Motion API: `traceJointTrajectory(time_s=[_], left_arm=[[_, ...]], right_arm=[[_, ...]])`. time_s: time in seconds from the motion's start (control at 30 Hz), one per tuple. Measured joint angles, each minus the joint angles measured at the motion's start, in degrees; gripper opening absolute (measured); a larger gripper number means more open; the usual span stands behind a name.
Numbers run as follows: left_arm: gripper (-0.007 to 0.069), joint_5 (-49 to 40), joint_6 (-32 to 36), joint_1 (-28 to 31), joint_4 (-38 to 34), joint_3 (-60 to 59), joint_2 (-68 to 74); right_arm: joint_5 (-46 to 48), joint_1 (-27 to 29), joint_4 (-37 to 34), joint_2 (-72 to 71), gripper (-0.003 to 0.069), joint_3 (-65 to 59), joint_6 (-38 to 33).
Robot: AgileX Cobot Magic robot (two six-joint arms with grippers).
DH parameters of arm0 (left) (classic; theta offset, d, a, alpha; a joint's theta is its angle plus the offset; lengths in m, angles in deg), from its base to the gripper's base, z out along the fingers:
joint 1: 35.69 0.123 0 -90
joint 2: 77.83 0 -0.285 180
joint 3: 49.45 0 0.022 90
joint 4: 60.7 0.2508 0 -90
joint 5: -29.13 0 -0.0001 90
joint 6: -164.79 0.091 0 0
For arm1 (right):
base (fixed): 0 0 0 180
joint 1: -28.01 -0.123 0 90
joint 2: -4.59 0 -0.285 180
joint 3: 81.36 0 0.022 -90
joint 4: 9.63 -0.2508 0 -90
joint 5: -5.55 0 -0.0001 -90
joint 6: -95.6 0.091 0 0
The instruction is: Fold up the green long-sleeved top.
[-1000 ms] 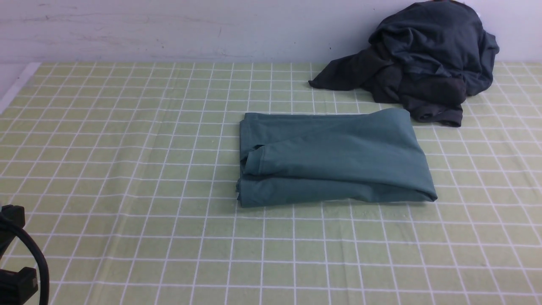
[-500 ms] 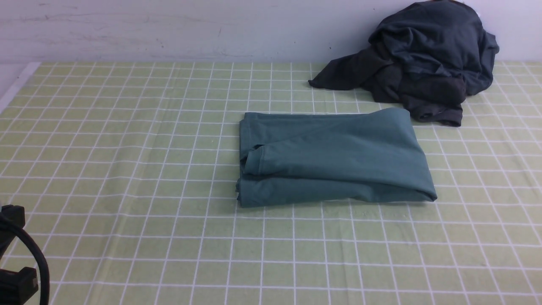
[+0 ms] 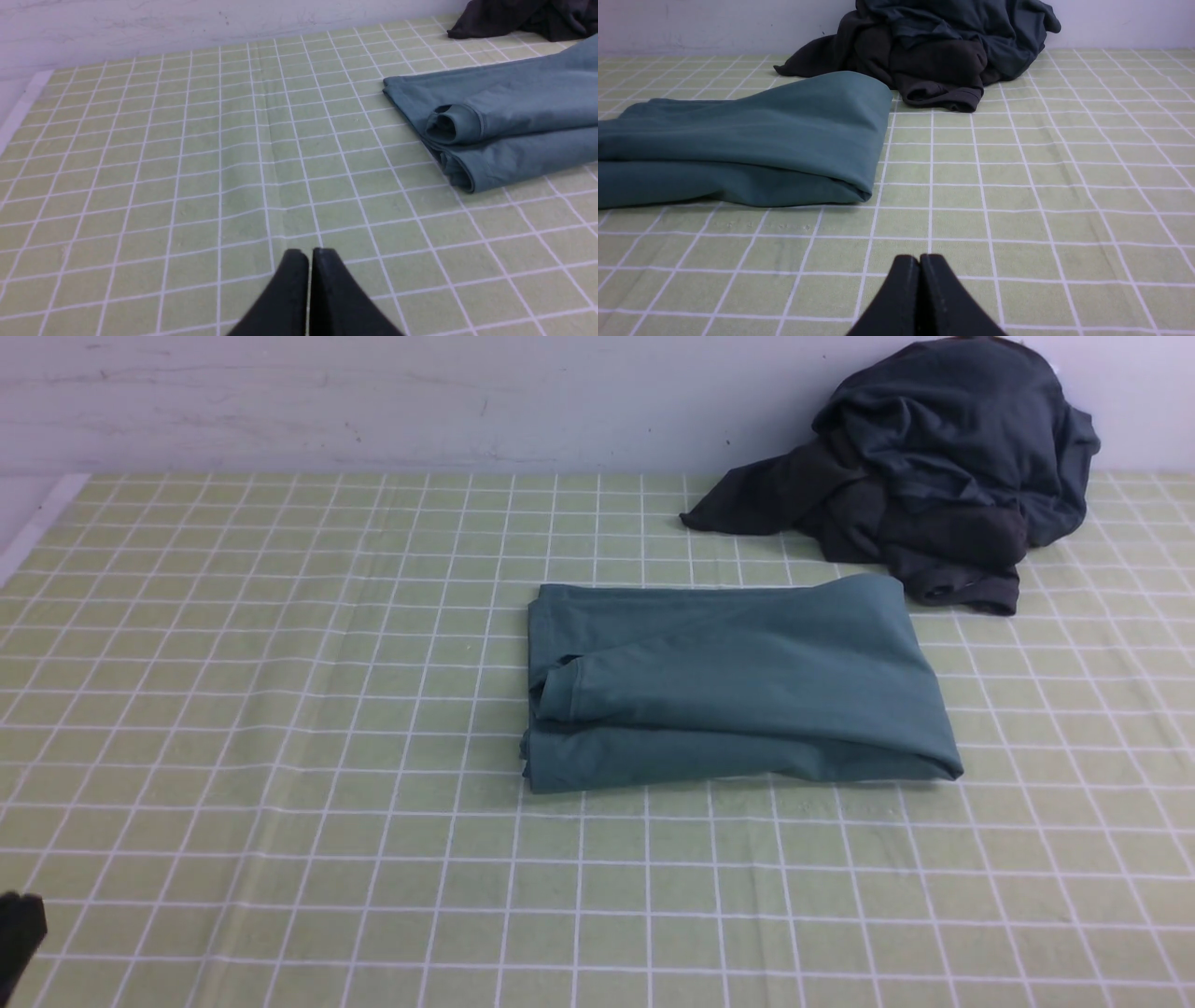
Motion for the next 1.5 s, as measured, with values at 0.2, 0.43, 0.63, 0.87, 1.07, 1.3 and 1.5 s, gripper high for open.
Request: traceJointTrajectory(time_s=[0.2,0.43,0.63,0.87,1.07,1.3,1.5], left_arm=[[-0.0003,2.8,-5.9,0.4,13.2,-13.3,-9.1],[-0.0003,5.4,-19.2,1.2,14.0,-15.6,-9.2],[-0.0003,5.5,-17.6,1.3,12.9,-15.6,-9.2],[-0.0003,6.0,-6.3,1.3,4.1,-15.8,-9.2],[-0.0003,6.0,-3.5,1.3,2.9,-15.9,-9.2],[-0.0003,6.0,-3.5,1.3,2.9,-15.9,-9.2],[-0.0003,6.0,-3.2,1.3,2.9,-15.9,-9.2]], right_arm=[[0.0,0.0,0.1,0.0,-0.0014,0.0,0.0],[0.2,0.0,0.1,0.0,-0.0014,0.0,-0.1],[0.2,0.0,0.1,0.0,-0.0014,0.0,-0.1],[0.2,0.0,0.1,0.0,-0.0014,0.0,-0.1],[0.2,0.0,0.1,0.0,-0.0014,0.0,-0.1],[0.2,0.0,0.1,0.0,-0.0014,0.0,-0.1],[0.2,0.0,0.1,0.0,-0.0014,0.0,-0.1]])
